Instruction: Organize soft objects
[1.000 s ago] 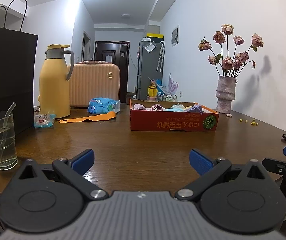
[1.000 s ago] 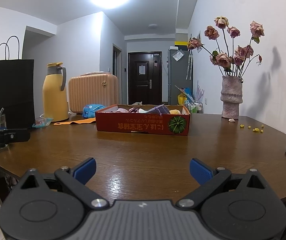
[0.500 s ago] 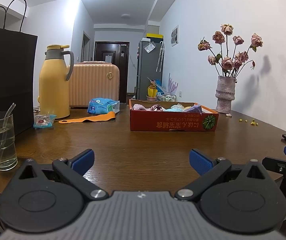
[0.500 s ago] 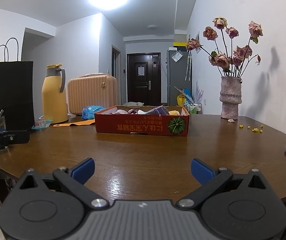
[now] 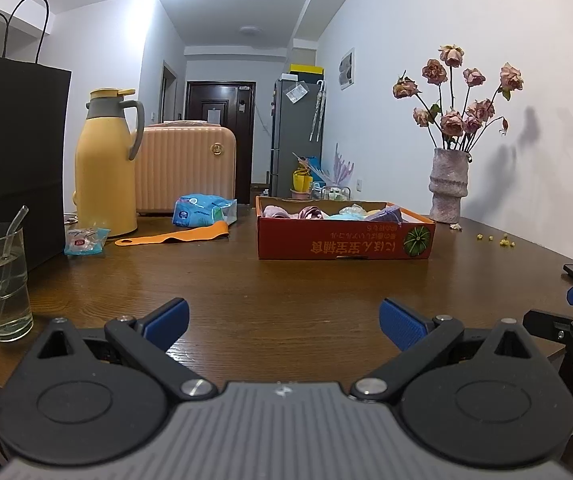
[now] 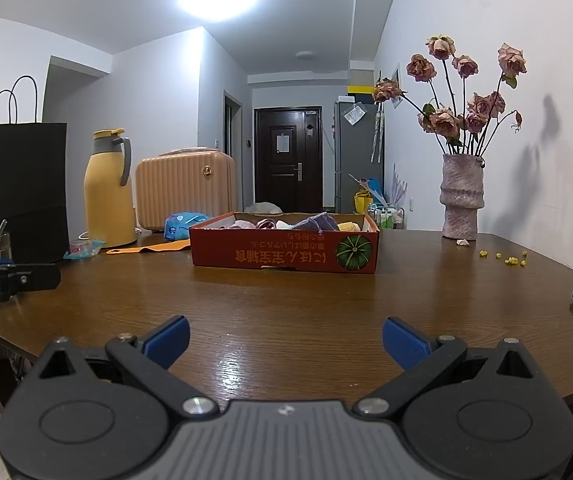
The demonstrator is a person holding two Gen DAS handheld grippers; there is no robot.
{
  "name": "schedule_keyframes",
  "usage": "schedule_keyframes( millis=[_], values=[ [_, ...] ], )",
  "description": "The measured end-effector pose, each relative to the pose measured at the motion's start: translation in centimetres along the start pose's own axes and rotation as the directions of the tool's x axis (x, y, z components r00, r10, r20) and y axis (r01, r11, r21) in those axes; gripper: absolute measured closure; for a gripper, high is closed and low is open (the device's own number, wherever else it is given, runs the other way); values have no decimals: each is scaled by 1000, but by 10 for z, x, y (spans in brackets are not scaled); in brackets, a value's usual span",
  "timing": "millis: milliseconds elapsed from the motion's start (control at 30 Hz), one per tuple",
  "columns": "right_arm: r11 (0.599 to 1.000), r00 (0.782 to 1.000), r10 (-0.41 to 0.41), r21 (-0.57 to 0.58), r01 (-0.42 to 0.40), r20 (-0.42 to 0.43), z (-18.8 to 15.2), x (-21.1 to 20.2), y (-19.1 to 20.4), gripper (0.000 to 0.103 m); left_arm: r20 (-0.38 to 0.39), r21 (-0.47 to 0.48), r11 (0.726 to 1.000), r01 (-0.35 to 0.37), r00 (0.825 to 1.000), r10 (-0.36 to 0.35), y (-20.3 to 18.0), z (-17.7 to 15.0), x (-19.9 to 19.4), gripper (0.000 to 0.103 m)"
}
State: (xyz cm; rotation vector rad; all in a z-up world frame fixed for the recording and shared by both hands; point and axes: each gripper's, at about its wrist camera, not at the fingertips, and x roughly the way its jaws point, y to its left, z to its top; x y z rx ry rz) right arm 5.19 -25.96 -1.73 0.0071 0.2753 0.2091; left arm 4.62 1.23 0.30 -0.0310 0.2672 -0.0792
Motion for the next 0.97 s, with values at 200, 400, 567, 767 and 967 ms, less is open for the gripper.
schedule_keyframes(
  millis=[200, 400, 567, 767, 967],
  values=[
    [1000, 1000, 0, 0, 0, 0, 0, 0, 0, 0, 3, 3, 1000, 3, 1000, -3, 0, 0, -1, 0],
    [1000, 1000, -1, 2, 1, 5, 0, 0, -1, 0, 16, 0, 1000, 9, 1000, -9, 0, 0, -3, 0],
    [1000, 1000, -3, 2, 3, 9, 0, -1, -1, 0, 38, 25, 1000, -4, 999, 3, -3, -1, -6, 0],
    [1000, 1000, -3, 2, 3, 10, 0, -1, -1, 0, 32, 17, 1000, -1, 1000, 1, -1, 0, -4, 0],
    [1000, 1000, -5, 3, 5, 7, -1, -1, 0, 0, 42, 15, 1000, -16, 999, 15, -1, -1, -5, 0]
  ],
)
